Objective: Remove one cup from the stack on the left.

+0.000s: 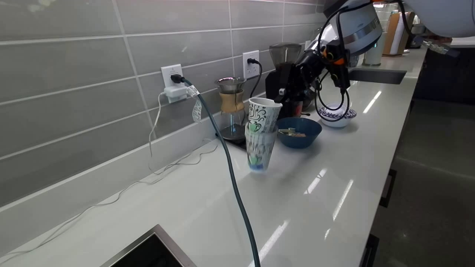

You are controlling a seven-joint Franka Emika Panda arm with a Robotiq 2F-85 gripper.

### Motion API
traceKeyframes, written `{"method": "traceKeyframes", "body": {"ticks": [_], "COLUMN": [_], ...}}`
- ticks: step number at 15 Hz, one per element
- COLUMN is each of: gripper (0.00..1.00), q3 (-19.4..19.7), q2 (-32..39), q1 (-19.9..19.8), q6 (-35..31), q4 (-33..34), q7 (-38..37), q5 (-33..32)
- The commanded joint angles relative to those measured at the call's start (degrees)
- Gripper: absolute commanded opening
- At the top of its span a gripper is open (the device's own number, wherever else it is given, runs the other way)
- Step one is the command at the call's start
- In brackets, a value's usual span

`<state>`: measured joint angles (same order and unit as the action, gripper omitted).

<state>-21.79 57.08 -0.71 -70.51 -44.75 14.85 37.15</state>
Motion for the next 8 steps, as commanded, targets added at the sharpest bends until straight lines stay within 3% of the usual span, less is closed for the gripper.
{"method": "traceKeyframes", "body": {"ticks": [1,2,8], "gripper": [0.01,0.01,0.01], "q3": [-1.2,0.6,-0.9], "q2": [0.9,-0.1,-1.3], "q1": [-0.7,-0.3,-1.0], "q6": [2.5,0.2,0.4], "q4": [1.7,0.6,0.8], "q7": [-2.6,-7.1,-7.9], "q5": [1.8,0.9,2.4]}}
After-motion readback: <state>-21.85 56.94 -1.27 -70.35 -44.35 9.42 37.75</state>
